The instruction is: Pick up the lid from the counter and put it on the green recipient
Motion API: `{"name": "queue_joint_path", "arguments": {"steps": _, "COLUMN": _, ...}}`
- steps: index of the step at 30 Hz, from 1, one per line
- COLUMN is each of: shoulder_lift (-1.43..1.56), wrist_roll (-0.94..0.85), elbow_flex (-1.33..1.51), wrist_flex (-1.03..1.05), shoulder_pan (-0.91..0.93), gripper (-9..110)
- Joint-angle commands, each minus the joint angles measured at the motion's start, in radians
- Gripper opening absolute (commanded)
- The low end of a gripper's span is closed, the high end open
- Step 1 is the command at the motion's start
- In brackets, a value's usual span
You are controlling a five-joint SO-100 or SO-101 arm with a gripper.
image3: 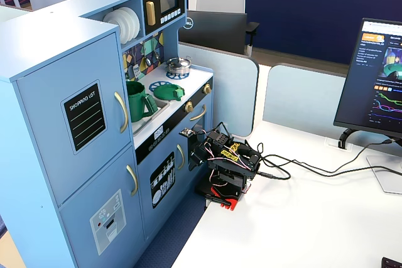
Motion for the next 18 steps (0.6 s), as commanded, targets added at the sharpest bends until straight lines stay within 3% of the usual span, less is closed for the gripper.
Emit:
{"name": "queue_joint_path", "arguments": {"steps": 1, "shoulder_lift": -0.005, "wrist_roll": 0.012, "elbow_flex": 0.017, "wrist_flex": 0.175, "shoulder_pan": 0.009, "gripper": 0}}
{"name": "queue_joint_path", "arguments": {"steps": 12, "shoulder_lift": -0.005, "wrist_roll": 0.014, "elbow_flex": 0.017, "wrist_flex": 0.175, "shoulder_pan": 0.009, "gripper": 0}}
{"name": "queue_joint_path", "arguments": {"steps": 18, "shoulder_lift": -0.011, "wrist_roll": 0.074, "elbow_flex": -0.006, "wrist_flex": -0.038, "shoulder_pan": 0.092, "gripper": 0}}
